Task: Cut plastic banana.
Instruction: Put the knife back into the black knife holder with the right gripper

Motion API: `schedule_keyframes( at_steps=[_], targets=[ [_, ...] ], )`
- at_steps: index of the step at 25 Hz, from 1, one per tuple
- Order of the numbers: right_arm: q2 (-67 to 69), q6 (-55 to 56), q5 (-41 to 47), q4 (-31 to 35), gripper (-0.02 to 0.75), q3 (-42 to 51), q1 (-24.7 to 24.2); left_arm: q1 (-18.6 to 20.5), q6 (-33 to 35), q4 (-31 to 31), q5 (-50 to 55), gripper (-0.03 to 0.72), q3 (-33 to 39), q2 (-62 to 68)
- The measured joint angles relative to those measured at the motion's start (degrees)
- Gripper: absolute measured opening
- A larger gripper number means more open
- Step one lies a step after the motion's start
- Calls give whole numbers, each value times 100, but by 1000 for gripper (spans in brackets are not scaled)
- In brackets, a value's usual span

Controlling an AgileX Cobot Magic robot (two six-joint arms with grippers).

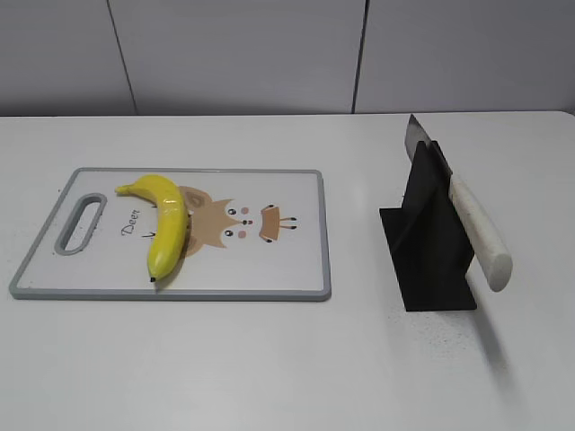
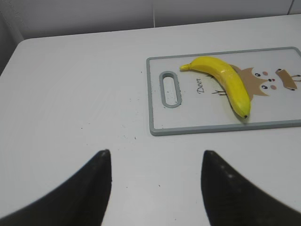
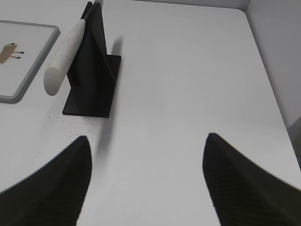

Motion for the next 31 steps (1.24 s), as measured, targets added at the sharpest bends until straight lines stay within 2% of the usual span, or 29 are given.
schedule_keyframes(
  at_steps=[31],
  targets=[
    [0, -5, 0, 0, 573, 0, 0, 4, 0, 0, 0, 583, 0, -18]
  ],
)
